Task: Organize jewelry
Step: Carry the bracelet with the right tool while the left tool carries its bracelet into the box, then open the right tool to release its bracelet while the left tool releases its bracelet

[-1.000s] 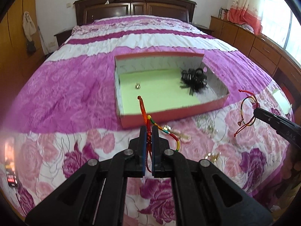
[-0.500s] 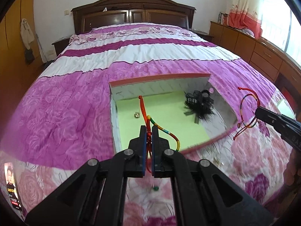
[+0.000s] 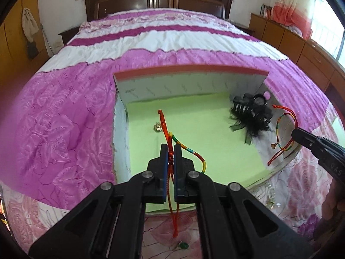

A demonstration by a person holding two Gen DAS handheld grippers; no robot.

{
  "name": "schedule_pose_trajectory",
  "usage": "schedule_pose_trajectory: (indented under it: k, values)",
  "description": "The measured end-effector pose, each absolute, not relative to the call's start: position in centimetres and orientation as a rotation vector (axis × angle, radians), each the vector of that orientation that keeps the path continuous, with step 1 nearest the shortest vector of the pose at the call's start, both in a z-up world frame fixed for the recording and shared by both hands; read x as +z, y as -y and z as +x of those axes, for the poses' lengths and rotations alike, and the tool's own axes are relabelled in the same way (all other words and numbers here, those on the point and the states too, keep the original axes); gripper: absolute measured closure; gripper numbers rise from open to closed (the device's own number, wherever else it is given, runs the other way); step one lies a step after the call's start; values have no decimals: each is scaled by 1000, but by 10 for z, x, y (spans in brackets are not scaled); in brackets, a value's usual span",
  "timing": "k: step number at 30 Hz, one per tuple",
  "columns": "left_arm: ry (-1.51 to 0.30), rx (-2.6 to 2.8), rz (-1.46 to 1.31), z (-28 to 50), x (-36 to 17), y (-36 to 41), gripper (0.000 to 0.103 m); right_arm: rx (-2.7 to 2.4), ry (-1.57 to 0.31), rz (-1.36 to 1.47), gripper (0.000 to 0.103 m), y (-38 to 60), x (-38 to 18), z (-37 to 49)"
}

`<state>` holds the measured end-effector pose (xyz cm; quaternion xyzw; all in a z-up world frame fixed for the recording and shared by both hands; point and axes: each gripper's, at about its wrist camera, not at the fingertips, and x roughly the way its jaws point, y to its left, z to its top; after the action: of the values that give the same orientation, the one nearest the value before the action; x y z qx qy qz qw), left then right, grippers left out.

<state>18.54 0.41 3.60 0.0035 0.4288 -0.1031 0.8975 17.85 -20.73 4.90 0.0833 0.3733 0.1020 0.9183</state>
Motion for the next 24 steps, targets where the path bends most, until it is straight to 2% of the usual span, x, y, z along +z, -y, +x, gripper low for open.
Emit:
schedule_pose_trajectory:
  k: [11,13,15,17,24]
  values:
    - [-929,-225,32,186,22,3,103,198,-806,183,96,211,36,182]
    - [-928,-231,35,185,24,4,103,201,-805,189,90,212,38,181]
    - [-931,-233,41,183,26,5,94,202,-798,196,77,212,40,179]
    - [-926,-230,40,181,28,4,78,205,-789,205,75,213,43,176]
    - [-906,-228,20,169,37,-1,74,203,-767,221,73,216,54,164]
